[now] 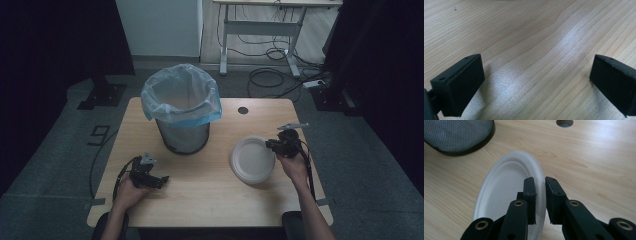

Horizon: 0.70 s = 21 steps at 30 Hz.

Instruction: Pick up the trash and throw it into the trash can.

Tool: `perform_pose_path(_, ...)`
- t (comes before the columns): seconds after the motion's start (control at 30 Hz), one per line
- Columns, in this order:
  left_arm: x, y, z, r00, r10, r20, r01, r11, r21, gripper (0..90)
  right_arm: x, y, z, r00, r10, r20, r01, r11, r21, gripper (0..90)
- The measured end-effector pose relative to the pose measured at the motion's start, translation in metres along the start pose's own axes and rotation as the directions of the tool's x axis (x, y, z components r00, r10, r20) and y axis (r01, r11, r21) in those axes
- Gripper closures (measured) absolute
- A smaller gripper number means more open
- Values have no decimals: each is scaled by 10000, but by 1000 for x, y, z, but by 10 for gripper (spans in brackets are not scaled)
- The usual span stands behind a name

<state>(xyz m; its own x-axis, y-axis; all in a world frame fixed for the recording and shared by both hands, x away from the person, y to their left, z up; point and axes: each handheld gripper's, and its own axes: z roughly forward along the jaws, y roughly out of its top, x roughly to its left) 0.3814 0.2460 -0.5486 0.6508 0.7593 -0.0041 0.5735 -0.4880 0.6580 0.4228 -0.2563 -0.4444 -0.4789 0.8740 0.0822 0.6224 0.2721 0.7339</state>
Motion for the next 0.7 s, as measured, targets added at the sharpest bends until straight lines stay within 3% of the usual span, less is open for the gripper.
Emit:
perform_pose_path(0.23, 0, 0, 0, 10000, 7, -21, -7, 10000, -2, 0, 10, 11, -5, 9993, -334, -185, 335, 9994, 20, 796)
perform_pose_path(0.7, 0, 0, 0, 10000, 2, -5, -2, 10000, -5, 0, 29, 41, -24, 9910, -829, -1048, 792, 9961, -396, 864)
